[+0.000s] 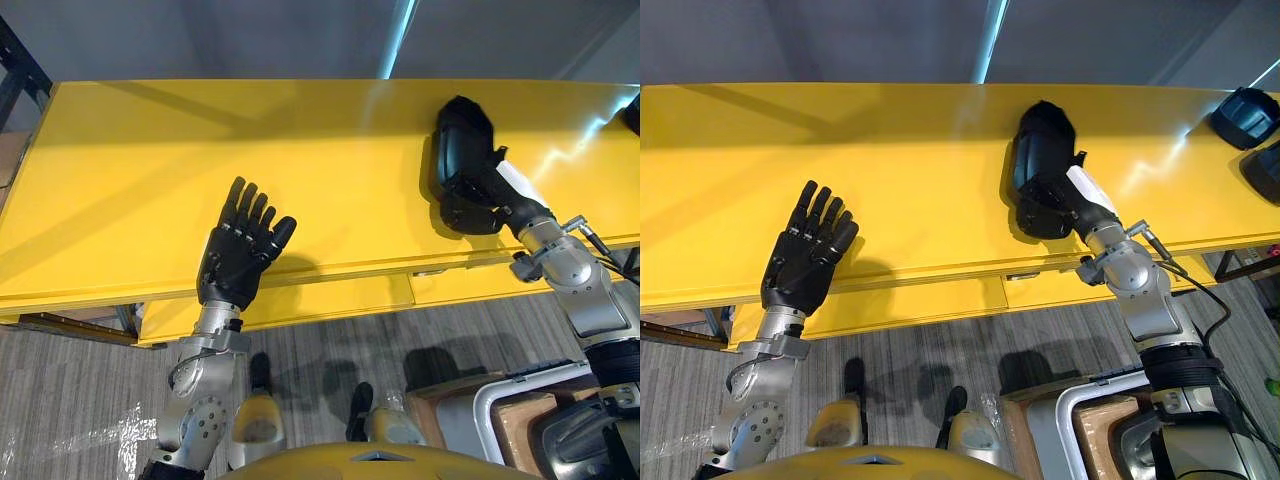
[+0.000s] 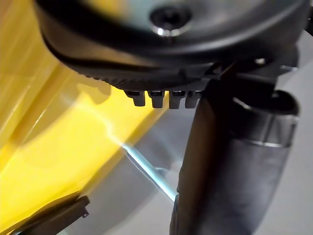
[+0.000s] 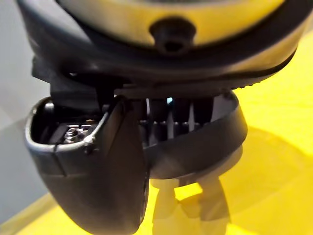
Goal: Walk over and take three plastic housings, then place them on the shelf
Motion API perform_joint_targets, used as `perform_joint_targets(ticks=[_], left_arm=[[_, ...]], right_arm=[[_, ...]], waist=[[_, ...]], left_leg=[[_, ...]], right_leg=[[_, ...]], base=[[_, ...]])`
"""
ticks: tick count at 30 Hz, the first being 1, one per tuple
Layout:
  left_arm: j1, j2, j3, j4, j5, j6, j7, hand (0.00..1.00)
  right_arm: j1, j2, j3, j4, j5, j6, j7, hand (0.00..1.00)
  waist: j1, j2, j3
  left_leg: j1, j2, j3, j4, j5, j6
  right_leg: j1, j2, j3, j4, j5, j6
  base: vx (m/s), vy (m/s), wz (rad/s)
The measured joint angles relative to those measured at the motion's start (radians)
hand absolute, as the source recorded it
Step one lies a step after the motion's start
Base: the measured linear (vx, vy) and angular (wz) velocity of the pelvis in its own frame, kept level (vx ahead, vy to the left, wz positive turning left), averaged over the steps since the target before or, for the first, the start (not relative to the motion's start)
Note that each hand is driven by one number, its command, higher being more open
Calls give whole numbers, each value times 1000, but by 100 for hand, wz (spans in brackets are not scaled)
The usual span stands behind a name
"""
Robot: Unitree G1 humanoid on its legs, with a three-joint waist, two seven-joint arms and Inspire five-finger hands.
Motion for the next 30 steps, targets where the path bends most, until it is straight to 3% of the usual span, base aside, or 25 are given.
perform_joint_targets(ticks=[8, 13, 20, 23, 30], left_arm=[[1, 0, 7, -2, 0, -14, -1, 100], [1, 4, 13, -4, 0, -22, -13, 100], [-16, 26, 26, -10, 0, -55, -30, 100], [-28, 30, 35, -13, 0, -69, -33, 100], [-39, 51, 45, -21, 0, -88, -36, 100]], right_arm=[[-2, 18, 9, 11, -110, -11, -61, 0], [-24, 17, 43, 33, -243, -59, -141, 0], [-85, -90, 142, 54, -299, -146, -240, 0], [-118, -118, 158, 59, -335, -177, -252, 0], [-142, -139, 169, 59, -334, -190, -268, 0]], waist=[[12, -7, 11], [13, -17, 17], [21, -19, 43], [39, -20, 58], [41, -26, 73]], left_leg=[[3, 0, -7, 0, -1, -1], [2, 1, -8, 0, -1, -1], [-22, 1, -30, 10, 3, 2], [-28, 2, -33, 13, 3, 2], [-50, -3, -53, 28, 2, 0]], right_leg=[[-1, -2, -6, 19, -13, -1], [-1, -1, -8, 20, -14, -2], [-6, 0, -28, 20, -16, -3], [-10, 1, -30, 20, -17, -4], [-20, -4, -49, 33, -26, -4]], base=[[-4, -6, 1], [0, 0, 0], [2, -17, 8], [13, -26, 3], [0, -13, 8]])
